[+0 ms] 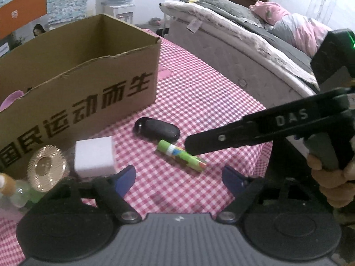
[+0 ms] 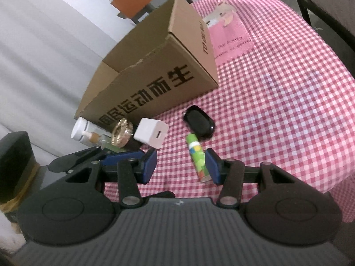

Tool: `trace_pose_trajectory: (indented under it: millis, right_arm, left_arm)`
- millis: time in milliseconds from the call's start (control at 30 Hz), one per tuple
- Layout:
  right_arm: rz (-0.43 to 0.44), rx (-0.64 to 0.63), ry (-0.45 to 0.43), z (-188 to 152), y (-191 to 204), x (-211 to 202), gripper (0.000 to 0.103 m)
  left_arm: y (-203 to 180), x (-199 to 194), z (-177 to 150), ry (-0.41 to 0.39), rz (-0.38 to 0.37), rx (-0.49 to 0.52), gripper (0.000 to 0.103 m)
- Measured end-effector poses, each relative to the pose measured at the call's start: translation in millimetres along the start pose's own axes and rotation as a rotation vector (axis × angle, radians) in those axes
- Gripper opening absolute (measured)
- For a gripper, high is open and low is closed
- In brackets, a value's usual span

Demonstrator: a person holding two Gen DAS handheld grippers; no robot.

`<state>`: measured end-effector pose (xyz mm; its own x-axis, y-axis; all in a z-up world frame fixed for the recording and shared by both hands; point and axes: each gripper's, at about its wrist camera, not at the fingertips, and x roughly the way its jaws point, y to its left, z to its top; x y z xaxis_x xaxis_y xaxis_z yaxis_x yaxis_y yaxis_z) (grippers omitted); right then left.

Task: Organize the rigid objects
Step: 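Raise the right tool out of the box and move to the green glue stick, then close the right tool around the green glue stick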

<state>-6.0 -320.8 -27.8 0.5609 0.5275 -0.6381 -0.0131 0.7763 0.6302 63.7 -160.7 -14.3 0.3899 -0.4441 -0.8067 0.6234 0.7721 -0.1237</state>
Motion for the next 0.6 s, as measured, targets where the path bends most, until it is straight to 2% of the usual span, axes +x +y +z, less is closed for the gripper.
trace_pose_trajectory:
  millis: [167,367,500,600]
  right_arm:
    - [0.001,0.017,0.014,6.4,-9.2,7.9,0.047]
    - [0.004,0.027,0.047,11.9,-15.6,18.6,0.041]
    - [-0.004,0.023,0.073,14.7,-15.9,28.1,0.036]
    - [-0.009,0.017,0.088,15.4,-15.8,33.4,0.030]
  left_arm:
    - [1.2,11.6,4.7,0.013,-0.039,-0.011,0.070]
    - [4.7,24.1,10.2,0.037,-0.067,-0.027,0.057]
    - [5.8,30.1,11.5,0.052,-0.082,-0.032,0.042]
    - [6.3,35.2,10.3,0.068,-0.088,-0.038,0.042]
